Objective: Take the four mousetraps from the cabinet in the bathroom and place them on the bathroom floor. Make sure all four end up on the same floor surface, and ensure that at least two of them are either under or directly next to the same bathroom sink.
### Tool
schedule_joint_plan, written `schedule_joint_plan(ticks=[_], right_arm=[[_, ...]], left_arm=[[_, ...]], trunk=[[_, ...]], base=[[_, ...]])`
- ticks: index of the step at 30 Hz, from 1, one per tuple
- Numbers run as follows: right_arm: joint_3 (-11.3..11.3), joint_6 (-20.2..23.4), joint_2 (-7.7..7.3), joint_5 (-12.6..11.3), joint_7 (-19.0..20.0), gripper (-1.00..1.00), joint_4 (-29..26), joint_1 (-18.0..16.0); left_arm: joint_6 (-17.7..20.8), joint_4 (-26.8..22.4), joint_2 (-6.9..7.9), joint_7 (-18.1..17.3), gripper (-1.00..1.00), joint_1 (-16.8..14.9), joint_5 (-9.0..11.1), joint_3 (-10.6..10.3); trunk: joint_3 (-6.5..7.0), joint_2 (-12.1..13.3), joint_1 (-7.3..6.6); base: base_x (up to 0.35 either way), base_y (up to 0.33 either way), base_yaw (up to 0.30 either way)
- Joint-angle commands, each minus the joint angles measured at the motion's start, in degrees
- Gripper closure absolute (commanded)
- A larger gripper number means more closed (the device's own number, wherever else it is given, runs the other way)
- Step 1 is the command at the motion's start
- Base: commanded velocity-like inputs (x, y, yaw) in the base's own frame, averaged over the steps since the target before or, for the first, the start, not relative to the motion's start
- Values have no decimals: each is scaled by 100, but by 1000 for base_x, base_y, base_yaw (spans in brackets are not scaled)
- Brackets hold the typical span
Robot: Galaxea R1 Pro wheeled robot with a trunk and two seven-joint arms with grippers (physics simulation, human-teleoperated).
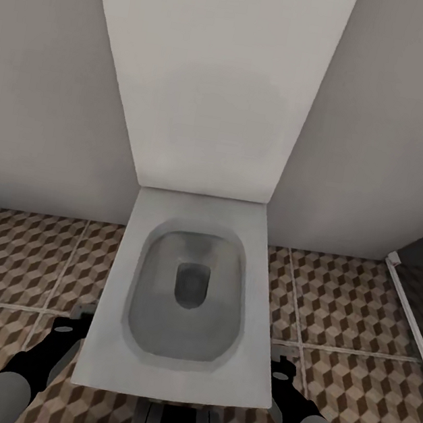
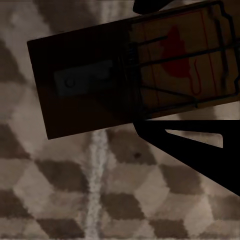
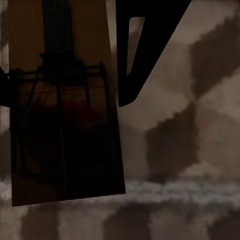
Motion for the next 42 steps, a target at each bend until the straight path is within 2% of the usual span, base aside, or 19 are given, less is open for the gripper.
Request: schedule_joint_plan(ticks=[1,23,26,31,37,42], right_arm=[[49,2,-4,-66,-10,100,-8,-1],[31,399,-11,-61,104,100,-8,-1],[27,574,-44,-69,109,100,-13,-1],[-13,915,-93,-224,112,100,-56,-1],[-37,1004,-107,-326,109,100,-77,-1],[-40,1003,-109,-343,113,100,-82,-1]], left_arm=[[29,-13,3,38,100,0,16,-15],[-9,-63,-21,45,100,0,5,-15],[-10,-60,-21,44,100,0,5,-15],[-11,-56,-21,44,100,0,5,-15],[-11,-55,-23,45,100,0,5,-21],[-11,-42,-26,42,100,0,3,-23]], trunk=[[-26,-3,1],[-48,-4,4],[-48,-4,4],[-48,-4,4],[-48,-4,4],[-159,-11,17]], base=[[0,0,0],[0,0,0],[0,0,0],[0,0,0],[0,0,0],[0,0,0]])
